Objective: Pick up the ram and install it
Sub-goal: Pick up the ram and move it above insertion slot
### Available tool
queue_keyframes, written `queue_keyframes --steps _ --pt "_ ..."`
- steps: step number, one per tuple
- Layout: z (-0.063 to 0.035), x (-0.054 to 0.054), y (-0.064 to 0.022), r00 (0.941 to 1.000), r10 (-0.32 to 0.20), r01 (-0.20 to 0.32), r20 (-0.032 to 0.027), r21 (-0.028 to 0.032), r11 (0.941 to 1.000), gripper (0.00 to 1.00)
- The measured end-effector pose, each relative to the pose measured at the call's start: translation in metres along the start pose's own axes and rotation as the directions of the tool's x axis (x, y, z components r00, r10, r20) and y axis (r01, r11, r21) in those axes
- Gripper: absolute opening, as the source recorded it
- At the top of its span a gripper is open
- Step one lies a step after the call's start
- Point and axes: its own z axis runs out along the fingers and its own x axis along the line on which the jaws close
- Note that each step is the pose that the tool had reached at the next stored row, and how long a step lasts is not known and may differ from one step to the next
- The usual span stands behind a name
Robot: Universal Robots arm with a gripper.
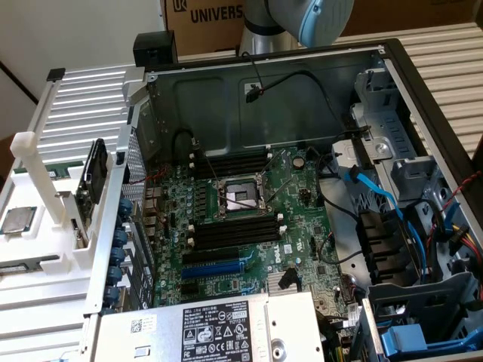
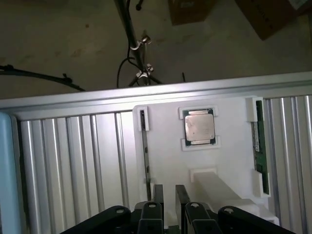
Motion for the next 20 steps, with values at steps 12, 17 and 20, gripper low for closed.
queue_keyframes --steps 12,17,20 --pt "0.018 0.01 0.0023 1.0 0.0 0.0 0.0084 -0.0013 1.0 0.25" --pt "0.0237 0.014 0.0018 1.0 0.0 0.0 0.0091 -0.011 0.9999 0.25" --pt "0.0268 0.016 0.0016 1.0 0.0 0.0 0.0078 -0.0223 0.9998 0.25"
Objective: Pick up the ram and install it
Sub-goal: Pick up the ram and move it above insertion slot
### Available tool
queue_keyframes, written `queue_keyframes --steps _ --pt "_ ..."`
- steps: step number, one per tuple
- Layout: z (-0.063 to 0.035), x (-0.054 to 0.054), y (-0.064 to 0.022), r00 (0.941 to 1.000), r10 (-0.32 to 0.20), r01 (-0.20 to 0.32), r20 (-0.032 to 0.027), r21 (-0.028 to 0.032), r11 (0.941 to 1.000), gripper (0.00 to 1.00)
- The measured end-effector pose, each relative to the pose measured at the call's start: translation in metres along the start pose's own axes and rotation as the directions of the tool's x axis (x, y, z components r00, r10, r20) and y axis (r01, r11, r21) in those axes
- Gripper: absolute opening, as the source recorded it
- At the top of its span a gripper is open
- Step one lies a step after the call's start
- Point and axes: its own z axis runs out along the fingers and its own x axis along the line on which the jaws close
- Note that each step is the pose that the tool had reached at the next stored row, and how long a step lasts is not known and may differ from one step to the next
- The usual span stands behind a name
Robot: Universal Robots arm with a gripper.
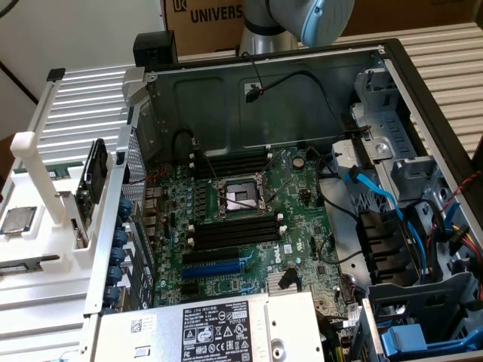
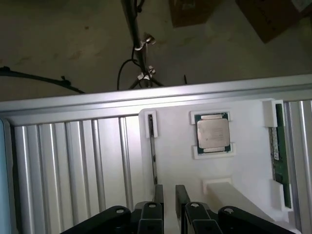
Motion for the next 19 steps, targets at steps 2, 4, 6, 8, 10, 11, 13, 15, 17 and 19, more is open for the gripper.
queue_keyframes --steps 2,4,6,8,10,11,13,15,17,19 --pt "0.0021 0.003 -0.0004 1.0 0.0 0.0 0.0 -0.0031 1.0 0.25" --pt "0.0058 0.005 -0.0009 1.0 0.0 0.0 0.0002 -0.0029 1.0 0.25" --pt "0.0092 0.007 -0.0011 1.0 0.0 0.0 0.0001 -0.0032 1.0 0.25" --pt "0.0131 0.008 -0.0013 1.0 0.0 0.0 0.0002 -0.003 1.0 0.25" --pt "0.0163 0.009 -0.0014 1.0 0.0 0.0 0.0001 -0.0031 1.0 0.27" --pt "0.0174 0.009 -0.0016 1.0 0.0 0.0 0.0001 -0.0032 1.0 0.33" --pt "0.0199 0.011 -0.0018 1.0 0.0 0.0 0.0003 -0.0033 1.0 0.33" --pt "0.0232 0.014 -0.0023 1.0 0.0 0.0 0.0014 -0.0033 1.0 0.33" --pt "0.0269 0.015 -0.0027 1.0 0.0 0.0 0.0019 -0.0033 1.0 0.33" --pt "0.0304 0.017 -0.0028 1.0 0.0 0.0 0.0027 -0.0037 1.0 0.33"
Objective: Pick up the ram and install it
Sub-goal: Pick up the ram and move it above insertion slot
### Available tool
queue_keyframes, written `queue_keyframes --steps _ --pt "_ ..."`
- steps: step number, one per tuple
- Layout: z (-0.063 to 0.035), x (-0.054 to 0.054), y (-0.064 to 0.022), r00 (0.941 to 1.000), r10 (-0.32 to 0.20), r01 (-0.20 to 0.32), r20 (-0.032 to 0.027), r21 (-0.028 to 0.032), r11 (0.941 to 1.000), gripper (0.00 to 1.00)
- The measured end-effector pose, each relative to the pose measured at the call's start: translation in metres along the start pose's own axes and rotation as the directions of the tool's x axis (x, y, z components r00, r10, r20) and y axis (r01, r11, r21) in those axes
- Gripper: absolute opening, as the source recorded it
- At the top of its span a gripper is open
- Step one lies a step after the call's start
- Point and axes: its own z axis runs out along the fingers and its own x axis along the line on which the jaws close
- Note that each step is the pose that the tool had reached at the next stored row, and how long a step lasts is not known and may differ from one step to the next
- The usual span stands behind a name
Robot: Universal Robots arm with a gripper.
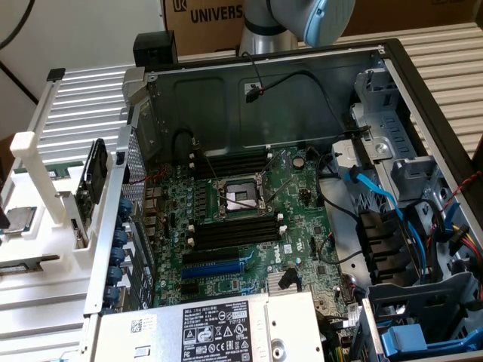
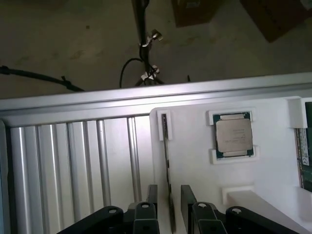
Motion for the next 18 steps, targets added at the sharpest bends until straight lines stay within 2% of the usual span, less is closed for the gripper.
queue_keyframes --steps 4,18 --pt "0.007 0.001 -0.0011 1.0 0.0 0.0 0.0017 0.0001 1.0 0.33" --pt "0.0203 0.001 -0.0104 1.0 0.0 0.0 0.0009 -0.0076 1.0 0.31"
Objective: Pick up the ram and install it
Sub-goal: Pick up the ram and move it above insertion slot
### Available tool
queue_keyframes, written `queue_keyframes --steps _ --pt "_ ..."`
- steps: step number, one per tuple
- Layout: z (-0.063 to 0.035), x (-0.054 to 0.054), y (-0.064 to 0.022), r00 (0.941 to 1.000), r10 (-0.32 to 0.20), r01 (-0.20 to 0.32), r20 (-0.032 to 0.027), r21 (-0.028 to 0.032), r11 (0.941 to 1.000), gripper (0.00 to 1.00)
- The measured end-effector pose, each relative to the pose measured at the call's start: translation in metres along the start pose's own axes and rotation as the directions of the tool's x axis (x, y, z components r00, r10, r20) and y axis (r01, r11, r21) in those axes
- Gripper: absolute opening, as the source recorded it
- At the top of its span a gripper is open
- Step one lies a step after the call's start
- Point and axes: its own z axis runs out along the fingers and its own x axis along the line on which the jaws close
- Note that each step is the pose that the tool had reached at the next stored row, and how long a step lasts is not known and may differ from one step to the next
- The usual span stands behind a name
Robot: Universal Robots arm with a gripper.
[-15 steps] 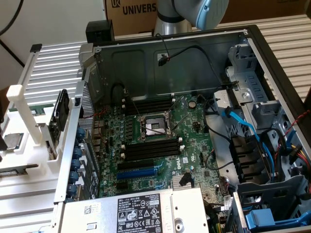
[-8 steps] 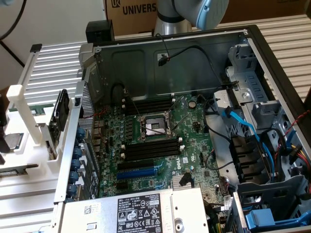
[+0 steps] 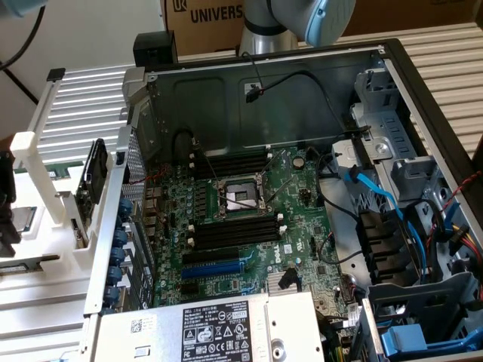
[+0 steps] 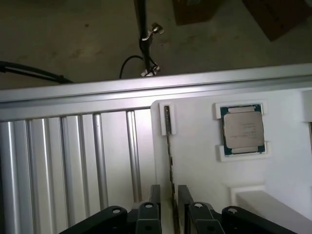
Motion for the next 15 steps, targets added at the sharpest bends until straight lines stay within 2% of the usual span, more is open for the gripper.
queue_keyframes --steps 1,6,8,15 --pt "0.0015 0.0 -0.0006 1.0 0.0 0.0 -0.0001 -0.0006 1.0 0.24" --pt "0.0077 -0.001 -0.0069 1.0 0.0 0.0 -0.0004 -0.005 1.0 0.24" --pt "0.0088 -0.001 -0.007 1.0 -0.004 0.004 -0.0009 -0.007 1.0 0.24" --pt "0.0122 -0.003 -0.0067 0.9974 -0.072 0.072 -0.0039 -0.0059 0.9974 0.24"
